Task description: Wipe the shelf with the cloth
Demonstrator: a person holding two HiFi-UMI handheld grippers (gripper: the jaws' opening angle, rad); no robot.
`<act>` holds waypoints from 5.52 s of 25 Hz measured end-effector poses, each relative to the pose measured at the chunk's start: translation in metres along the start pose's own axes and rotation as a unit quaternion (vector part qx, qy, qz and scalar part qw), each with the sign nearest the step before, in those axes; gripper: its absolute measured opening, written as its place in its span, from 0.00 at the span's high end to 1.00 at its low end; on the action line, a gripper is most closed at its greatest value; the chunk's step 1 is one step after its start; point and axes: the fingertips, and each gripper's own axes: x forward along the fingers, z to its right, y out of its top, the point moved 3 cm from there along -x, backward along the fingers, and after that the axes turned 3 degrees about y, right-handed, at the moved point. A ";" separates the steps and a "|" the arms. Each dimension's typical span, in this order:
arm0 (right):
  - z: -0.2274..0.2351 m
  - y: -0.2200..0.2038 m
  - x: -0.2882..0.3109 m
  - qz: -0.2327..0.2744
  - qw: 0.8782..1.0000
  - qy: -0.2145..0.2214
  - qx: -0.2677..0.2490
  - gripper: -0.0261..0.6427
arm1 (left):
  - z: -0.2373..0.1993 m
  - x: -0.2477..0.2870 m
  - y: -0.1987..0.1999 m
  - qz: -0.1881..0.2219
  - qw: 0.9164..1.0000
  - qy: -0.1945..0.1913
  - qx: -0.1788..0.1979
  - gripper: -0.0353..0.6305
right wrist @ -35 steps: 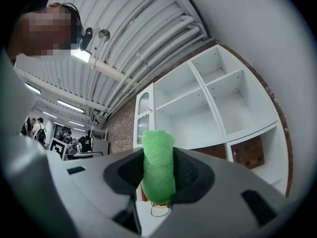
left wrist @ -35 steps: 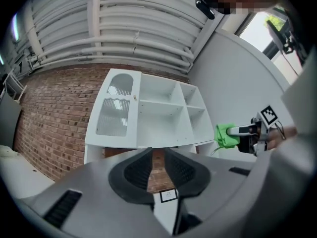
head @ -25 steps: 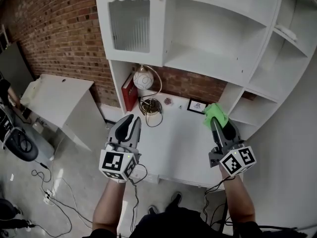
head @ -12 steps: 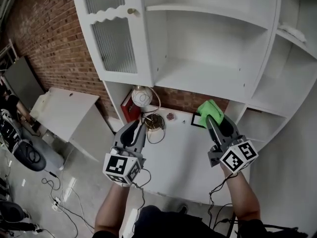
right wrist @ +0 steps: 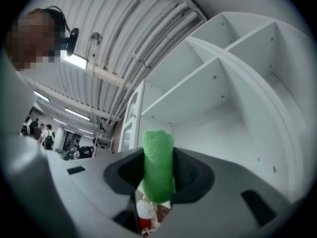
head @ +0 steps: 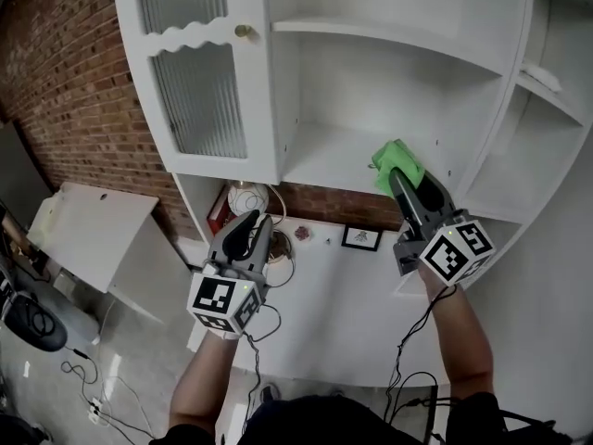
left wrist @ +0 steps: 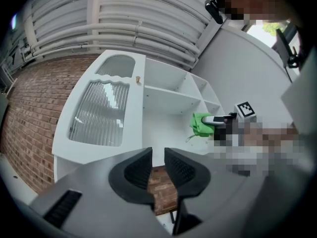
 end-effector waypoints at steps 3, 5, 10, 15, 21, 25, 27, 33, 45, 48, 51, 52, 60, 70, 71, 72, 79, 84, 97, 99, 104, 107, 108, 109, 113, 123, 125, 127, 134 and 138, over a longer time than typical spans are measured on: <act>0.002 0.004 0.043 -0.028 1.000 -0.002 -0.006 0.76 | -0.019 0.004 0.001 -0.003 1.000 -0.007 0.000 0.84; 0.005 0.000 0.074 -0.056 0.998 -0.006 -0.018 0.76 | -0.032 0.003 0.000 -0.003 1.000 -0.010 -0.001 0.84; 0.014 -0.011 0.149 -0.122 0.992 0.010 -0.029 0.76 | -0.066 -0.001 -0.004 -0.007 1.000 -0.002 -0.005 0.84; 0.034 -0.034 0.210 -0.187 0.982 0.018 0.024 0.76 | -0.091 0.004 0.005 -0.010 1.000 0.011 -0.017 0.84; 0.059 -0.084 0.259 -0.310 0.951 0.002 0.011 0.79 | -0.110 -0.005 0.011 -0.012 0.999 0.036 -0.018 0.84; 0.071 -0.105 0.282 -0.376 0.926 0.001 0.019 0.79 | -0.124 -0.014 -0.001 -0.032 0.998 0.060 -0.011 0.84; 0.074 -0.116 0.291 -0.409 0.912 0.002 0.024 0.79 | -0.131 -0.019 -0.006 -0.038 0.997 0.072 -0.011 0.84; 0.094 -0.144 0.289 -0.479 0.877 -0.025 0.020 0.79 | -0.138 -0.024 -0.016 -0.049 0.995 0.089 -0.007 0.84; 0.172 -0.119 0.198 -0.498 0.857 -0.128 -0.016 0.79 | -0.082 0.027 -0.027 -0.046 0.999 0.005 -0.014 0.84; 0.195 -0.110 0.168 -0.507 0.846 -0.165 -0.020 0.79 | -0.065 0.037 -0.030 -0.046 0.999 -0.019 -0.017 0.84; 0.214 -0.100 0.142 -0.529 0.822 -0.205 -0.048 0.79 | -0.056 0.043 -0.033 -0.042 0.998 -0.035 -0.023 0.84; 0.219 -0.097 0.134 -0.543 0.808 -0.218 -0.069 0.79 | -0.054 0.045 -0.033 -0.039 0.998 -0.038 -0.027 0.84; 0.241 -0.094 0.093 -0.668 0.646 -0.280 -0.239 0.79 | -0.048 0.052 -0.034 -0.020 0.996 -0.061 -0.054 0.84; 0.245 -0.090 0.067 -0.747 0.469 -0.288 -0.374 0.79 | -0.050 0.049 -0.033 -0.013 0.996 -0.067 -0.063 0.84; 0.242 -0.088 0.071 -0.737 0.475 -0.286 -0.386 0.79 | -0.049 0.048 -0.033 -0.014 0.996 -0.067 -0.063 0.84; 0.238 -0.084 0.077 -0.723 0.496 -0.284 -0.389 0.79 | -0.049 0.046 -0.032 -0.014 0.996 -0.065 -0.062 0.84; 0.167 -0.061 0.145 -0.546 0.785 -0.191 -0.224 0.79 | -0.053 0.028 -0.032 -0.021 0.997 -0.038 -0.061 0.84; 0.114 -0.064 0.188 -0.434 0.896 -0.092 -0.030 0.79 | -0.062 0.000 -0.033 -0.032 0.998 -0.006 -0.052 0.84; 0.043 -0.135 0.253 -0.441 0.886 0.019 0.141 0.79 | -0.111 -0.075 -0.015 -0.038 0.994 0.098 -0.020 0.84; 0.044 -0.141 0.254 -0.459 0.881 0.011 0.117 0.79 | -0.112 -0.078 -0.016 -0.040 0.994 0.101 -0.019 0.84; 0.057 -0.147 0.247 -0.481 0.871 -0.004 0.100 0.79 | -0.114 -0.077 -0.019 -0.046 0.994 0.099 -0.023 0.84; 0.070 -0.143 0.234 -0.481 0.870 -0.018 0.102 0.79 | -0.110 -0.070 -0.022 -0.047 0.995 0.090 -0.024 0.84; 0.075 -0.141 0.230 -0.483 0.870 -0.023 0.097 0.79 | -0.108 -0.066 -0.023 -0.047 0.995 0.086 -0.024 0.84; 0.080 -0.138 0.225 -0.484 0.870 -0.029 0.092 0.79 | -0.106 -0.062 -0.023 -0.047 0.995 0.081 -0.025 0.84; 0.105 -0.130 0.199 -0.491 0.866 -0.055 0.078 0.79 | -0.092 -0.042 -0.027 -0.047 0.997 0.055 -0.031 0.84; 0.167 -0.103 0.124 -0.518 0.844 -0.129 0.049 0.79 | -0.052 0.004 -0.036 -0.043 0.998 -0.011 -0.043 0.84; 0.176 -0.099 0.111 -0.519 0.841 -0.145 0.047 0.79 | -0.044 0.012 -0.036 -0.041 0.998 -0.023 -0.044 0.84; 0.184 -0.094 0.099 -0.526 0.834 -0.163 0.034 0.79 | -0.038 0.018 -0.036 -0.040 0.998 -0.034 -0.047 0.84; 0.195 -0.081 0.065 -0.619 0.735 -0.230 -0.151 0.79 | -0.019 0.030 -0.037 -0.034 0.996 -0.067 -0.048 0.84; 0.195 -0.082 0.053 -0.672 0.657 -0.249 -0.236 0.79 | -0.014 0.033 -0.038 -0.031 0.995 -0.078 -0.055 0.84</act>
